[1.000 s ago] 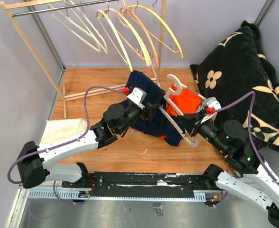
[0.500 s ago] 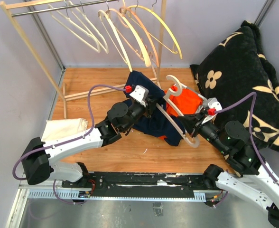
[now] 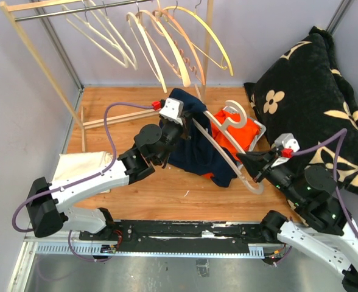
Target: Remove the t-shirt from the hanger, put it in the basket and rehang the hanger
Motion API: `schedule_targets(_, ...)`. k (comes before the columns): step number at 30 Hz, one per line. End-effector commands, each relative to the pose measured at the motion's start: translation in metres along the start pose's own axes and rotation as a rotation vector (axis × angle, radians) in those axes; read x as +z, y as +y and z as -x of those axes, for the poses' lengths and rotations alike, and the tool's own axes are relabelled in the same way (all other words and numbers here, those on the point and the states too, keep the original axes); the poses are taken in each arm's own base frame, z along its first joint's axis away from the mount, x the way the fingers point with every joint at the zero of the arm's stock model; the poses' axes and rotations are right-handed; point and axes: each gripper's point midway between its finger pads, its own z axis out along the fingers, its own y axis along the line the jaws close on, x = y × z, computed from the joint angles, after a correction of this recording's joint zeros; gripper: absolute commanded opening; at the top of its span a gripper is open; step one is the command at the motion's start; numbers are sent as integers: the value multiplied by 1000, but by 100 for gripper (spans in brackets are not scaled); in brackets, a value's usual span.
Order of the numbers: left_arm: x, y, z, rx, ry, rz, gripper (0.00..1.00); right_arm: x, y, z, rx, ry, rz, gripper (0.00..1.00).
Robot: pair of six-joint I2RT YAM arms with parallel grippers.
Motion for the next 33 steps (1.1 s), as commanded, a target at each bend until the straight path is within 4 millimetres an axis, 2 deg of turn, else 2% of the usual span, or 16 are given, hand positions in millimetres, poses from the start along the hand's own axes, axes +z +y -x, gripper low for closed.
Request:
schedule_targets(1,-1,31,42,23,-53,189,0,-19,7,11,-15,-61,47,1)
schedule_targets(6,3,44,51,71,-50,264,0,-47,3,20,-24,-104,48,1)
schedule_targets(11,9,52,71,83,-66,291,1,-73,-5,29,-34,-141,16,1)
schedule_targets(19,20,41,110,107,-86,251,1,-107,-20,52,-37,-230,-51,1)
schedule_targets(22,22,30,126,99,-102,198,0,-119,-28,63,-34,-271,-94,1)
schedule_targets(25,23,7,151,79,-145,70,1,-126,-42,71,-20,-299,-173,1)
schedule_targets(28,20,-23,182,59,-211,-90,1,-129,-58,74,-5,-301,-268,1)
schedule_targets(30,17,-43,211,47,-271,-193,1,-130,-68,73,7,-297,-327,1)
schedule_targets(33,20,-64,240,37,-329,-284,0,-128,-71,72,11,-297,-348,1)
